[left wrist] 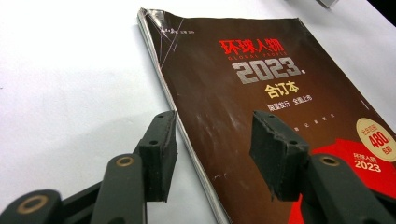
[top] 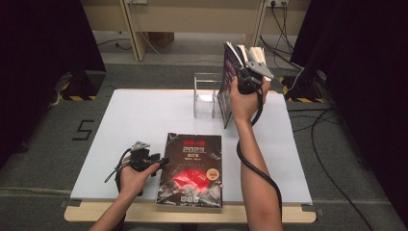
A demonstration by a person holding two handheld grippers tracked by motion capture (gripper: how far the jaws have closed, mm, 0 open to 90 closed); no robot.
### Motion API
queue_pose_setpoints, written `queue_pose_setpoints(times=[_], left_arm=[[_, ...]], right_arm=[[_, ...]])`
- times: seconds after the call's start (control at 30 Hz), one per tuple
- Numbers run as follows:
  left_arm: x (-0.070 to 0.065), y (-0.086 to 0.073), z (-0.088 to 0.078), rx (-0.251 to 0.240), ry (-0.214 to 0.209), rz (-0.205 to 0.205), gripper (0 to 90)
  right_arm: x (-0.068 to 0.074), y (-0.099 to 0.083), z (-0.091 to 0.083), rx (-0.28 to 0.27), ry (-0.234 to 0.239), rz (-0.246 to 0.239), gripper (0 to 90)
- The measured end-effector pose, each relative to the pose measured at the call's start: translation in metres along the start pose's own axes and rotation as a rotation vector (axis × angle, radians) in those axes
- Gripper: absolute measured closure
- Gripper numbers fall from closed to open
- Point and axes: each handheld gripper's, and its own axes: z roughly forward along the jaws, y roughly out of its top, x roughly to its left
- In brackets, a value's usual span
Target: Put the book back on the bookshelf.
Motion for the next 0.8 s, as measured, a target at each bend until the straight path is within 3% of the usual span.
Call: queue_pose_setpoints(times=[0.8], left_arm=[[0.001,0.001,-0.001,-0.003,-0.001,-0.002,50.5]], right_arm=[[0.004,0.000,0.012,0.015,-0.003,-0.005,84.2]])
